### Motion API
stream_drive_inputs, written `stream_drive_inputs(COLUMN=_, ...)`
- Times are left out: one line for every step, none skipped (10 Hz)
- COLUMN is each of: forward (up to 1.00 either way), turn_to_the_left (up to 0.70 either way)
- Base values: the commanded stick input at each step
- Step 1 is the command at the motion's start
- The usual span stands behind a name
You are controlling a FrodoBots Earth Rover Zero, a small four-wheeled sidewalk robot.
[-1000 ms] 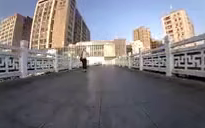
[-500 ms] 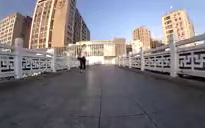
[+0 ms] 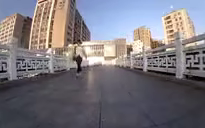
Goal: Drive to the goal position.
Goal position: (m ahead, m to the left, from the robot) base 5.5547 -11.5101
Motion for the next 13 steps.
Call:
stream_drive_inputs(forward=0.45, turn_to_the_left=0.0)
stream_drive_inputs(forward=0.45, turn_to_the_left=0.0)
stream_drive_inputs(forward=0.45, turn_to_the_left=0.0)
stream_drive_inputs(forward=0.45, turn_to_the_left=0.0)
stream_drive_inputs(forward=0.45, turn_to_the_left=0.0)
stream_drive_inputs(forward=0.45, turn_to_the_left=0.0)
stream_drive_inputs(forward=0.45, turn_to_the_left=0.0)
stream_drive_inputs(forward=0.45, turn_to_the_left=0.0)
stream_drive_inputs(forward=0.45, turn_to_the_left=0.0)
stream_drive_inputs(forward=0.45, turn_to_the_left=0.0)
stream_drive_inputs(forward=0.45, turn_to_the_left=0.0)
stream_drive_inputs(forward=0.45, turn_to_the_left=0.0)
stream_drive_inputs(forward=0.45, turn_to_the_left=0.0)
